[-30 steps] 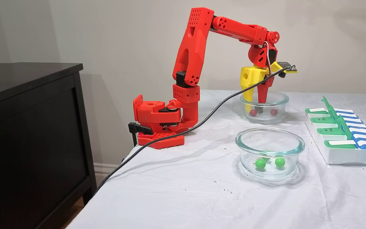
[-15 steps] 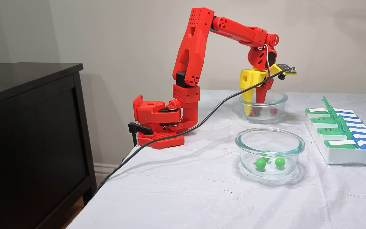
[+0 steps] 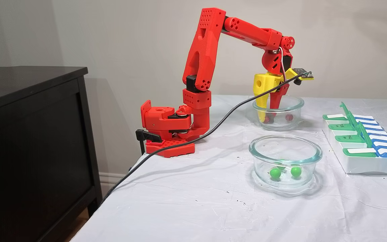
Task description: Sort medicines into box.
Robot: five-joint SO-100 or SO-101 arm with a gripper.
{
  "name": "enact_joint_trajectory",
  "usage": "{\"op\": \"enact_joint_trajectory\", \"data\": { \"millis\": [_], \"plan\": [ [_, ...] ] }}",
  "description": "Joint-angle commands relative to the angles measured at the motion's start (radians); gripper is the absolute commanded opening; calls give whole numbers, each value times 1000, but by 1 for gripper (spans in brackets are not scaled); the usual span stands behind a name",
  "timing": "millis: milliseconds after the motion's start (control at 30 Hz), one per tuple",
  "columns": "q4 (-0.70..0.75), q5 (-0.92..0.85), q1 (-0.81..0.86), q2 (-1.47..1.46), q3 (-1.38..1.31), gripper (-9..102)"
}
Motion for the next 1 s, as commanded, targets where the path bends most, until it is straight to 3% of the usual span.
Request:
{"op": "enact_joint_trajectory", "data": {
  "millis": [0,533,967],
  "plan": [
    [34,-34,28,132,-63,0],
    [14,-58,86,74,-147,0],
    [-117,-44,72,198,23,0]
  ]
}}
